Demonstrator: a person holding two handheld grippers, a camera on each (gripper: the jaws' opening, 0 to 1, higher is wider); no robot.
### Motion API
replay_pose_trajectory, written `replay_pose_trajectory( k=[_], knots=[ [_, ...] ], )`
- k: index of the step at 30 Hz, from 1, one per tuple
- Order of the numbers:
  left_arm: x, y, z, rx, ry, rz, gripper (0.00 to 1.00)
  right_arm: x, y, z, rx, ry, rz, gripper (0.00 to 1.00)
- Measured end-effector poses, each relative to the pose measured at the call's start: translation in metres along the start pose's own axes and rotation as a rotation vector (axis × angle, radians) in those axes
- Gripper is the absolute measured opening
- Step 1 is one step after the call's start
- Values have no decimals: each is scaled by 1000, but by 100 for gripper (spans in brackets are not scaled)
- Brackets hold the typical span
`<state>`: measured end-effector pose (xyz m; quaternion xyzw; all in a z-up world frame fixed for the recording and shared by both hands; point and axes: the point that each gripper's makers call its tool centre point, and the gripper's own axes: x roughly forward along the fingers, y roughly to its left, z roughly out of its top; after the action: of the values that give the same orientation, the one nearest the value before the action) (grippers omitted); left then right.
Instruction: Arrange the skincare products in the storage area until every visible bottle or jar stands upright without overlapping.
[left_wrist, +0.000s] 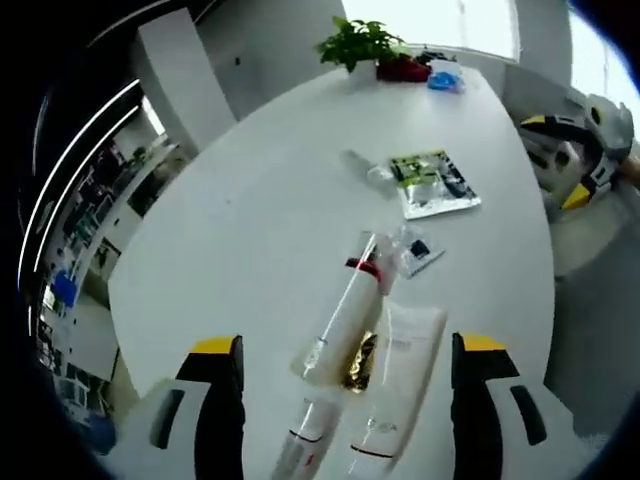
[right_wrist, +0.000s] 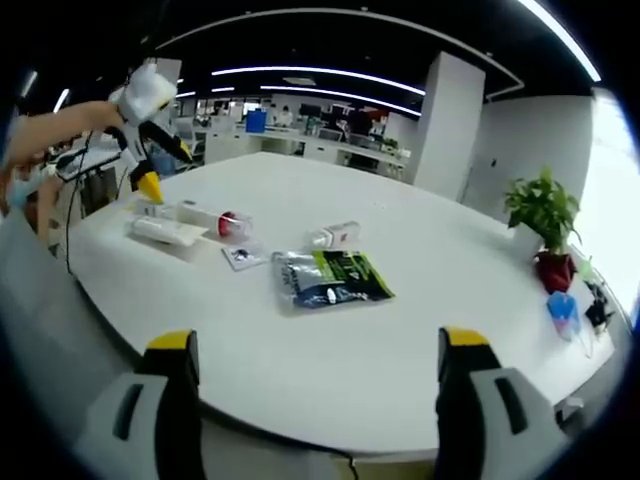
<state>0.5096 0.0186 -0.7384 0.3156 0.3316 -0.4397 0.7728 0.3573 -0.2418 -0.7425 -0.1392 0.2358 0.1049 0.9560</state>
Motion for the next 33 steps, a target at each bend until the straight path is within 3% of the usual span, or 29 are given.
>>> replay_pose_trajectory(
  k=[4, 8, 13, 17, 33],
  knots=[
    [7, -2, 2, 14, 13, -29, 77, 0, 0, -1, 0, 4, 0, 100],
    [14, -2, 3, 52, 35, -43, 79, 0, 0, -1, 1, 4, -2, 100],
    [24, -1, 4, 58, 51, -77, 71, 0, -1, -1, 1, 7, -7, 100],
    [30, -5, 9, 52, 58, -109, 71, 0, -2, -1, 4, 7, -9, 100],
    [65, 10, 4, 90, 131, -160, 62, 0, -3, -4, 2, 22, -15, 100]
  ],
)
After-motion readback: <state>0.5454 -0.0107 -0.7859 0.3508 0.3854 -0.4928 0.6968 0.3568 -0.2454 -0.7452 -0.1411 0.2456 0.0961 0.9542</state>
